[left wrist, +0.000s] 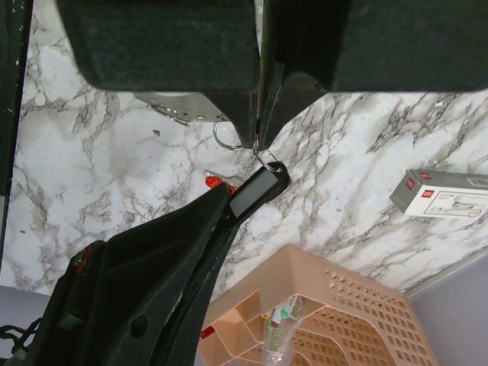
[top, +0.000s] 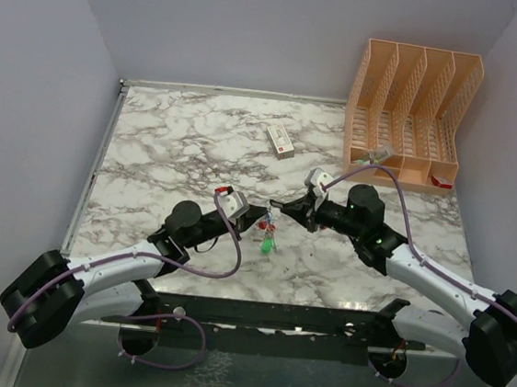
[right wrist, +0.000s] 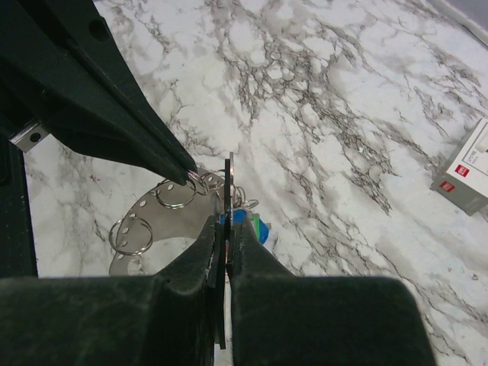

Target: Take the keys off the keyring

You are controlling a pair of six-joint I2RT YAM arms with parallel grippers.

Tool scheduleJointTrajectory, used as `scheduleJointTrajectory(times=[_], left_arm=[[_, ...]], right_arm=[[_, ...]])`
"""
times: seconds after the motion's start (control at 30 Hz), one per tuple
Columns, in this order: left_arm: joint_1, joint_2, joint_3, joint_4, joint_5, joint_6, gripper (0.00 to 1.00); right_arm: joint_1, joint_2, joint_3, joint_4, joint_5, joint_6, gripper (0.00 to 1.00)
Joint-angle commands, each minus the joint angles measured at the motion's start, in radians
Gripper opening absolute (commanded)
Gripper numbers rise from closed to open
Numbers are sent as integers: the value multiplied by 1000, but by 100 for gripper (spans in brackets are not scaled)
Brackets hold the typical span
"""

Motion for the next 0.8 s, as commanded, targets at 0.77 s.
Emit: scheduleJointTrajectory(times=[0.77], left_arm=[[-6, -23, -8, 34, 41, -3, 38]], right_arm=[[-3, -134, 2, -22, -80, -21, 1]])
